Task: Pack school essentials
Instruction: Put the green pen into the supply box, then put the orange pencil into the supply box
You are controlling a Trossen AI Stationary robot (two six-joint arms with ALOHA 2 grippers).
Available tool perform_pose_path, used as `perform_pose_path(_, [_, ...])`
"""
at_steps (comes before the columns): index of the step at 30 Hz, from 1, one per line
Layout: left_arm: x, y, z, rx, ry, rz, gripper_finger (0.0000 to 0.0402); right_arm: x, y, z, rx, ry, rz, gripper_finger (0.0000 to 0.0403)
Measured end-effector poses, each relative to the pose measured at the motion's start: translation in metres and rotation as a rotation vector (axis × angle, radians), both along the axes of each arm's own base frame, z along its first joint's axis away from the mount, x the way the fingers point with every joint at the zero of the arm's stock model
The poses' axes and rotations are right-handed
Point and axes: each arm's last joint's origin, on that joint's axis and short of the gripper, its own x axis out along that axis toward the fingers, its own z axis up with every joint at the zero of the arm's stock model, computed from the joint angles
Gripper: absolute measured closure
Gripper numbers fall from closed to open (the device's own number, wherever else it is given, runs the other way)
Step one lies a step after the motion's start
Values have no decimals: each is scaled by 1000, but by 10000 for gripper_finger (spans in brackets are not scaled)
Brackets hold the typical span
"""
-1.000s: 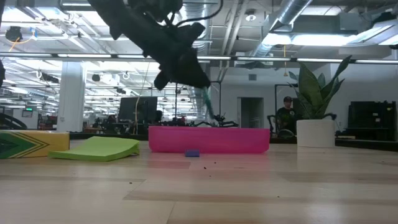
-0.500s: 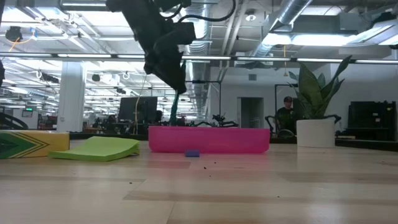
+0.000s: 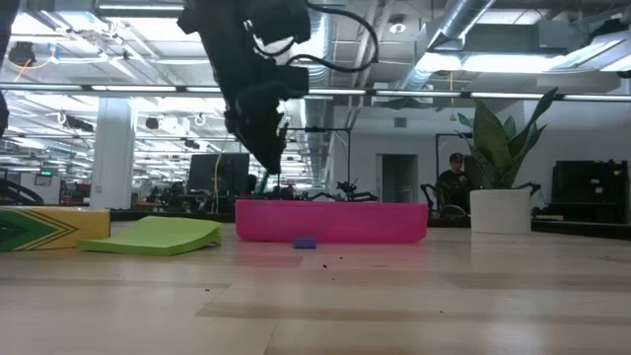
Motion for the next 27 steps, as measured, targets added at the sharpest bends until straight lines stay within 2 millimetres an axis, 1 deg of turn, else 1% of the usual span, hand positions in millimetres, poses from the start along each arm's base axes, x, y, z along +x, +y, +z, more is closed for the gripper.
perform_pose_path(5, [16,-1,-4,-5,34,-18,366,0,0,-1,15,7,4,254])
perform_pose_path(10, [30,1,3,41,17,-40,365,0,1,-1,21,13,12,253])
perform_pose_path(12, [31,2,6,62,42,-61,360,0,1,-1,22,12,12,253])
perform_pose_path(13, [34,2,9,63,25,-76,355,0,1,-1,22,13,13,253])
perform_pose_path(14, [37,2,9,60,17,-89,349,-1,2,-1,19,16,16,254])
perform_pose_path(16, [37,1,10,52,42,-105,335,-1,2,-1,21,14,18,255])
perform_pose_path(19, [42,1,4,40,46,-108,316,-1,2,-1,20,15,18,258])
perform_pose_path(21, [41,1,-3,21,99,-111,306,-1,2,-1,20,15,18,259])
perform_pose_path(22, [44,1,-4,16,92,-114,301,-1,2,-1,19,15,18,259])
perform_pose_path(27, [43,0,-12,2,130,-65,288,-1,2,-2,20,18,16,257])
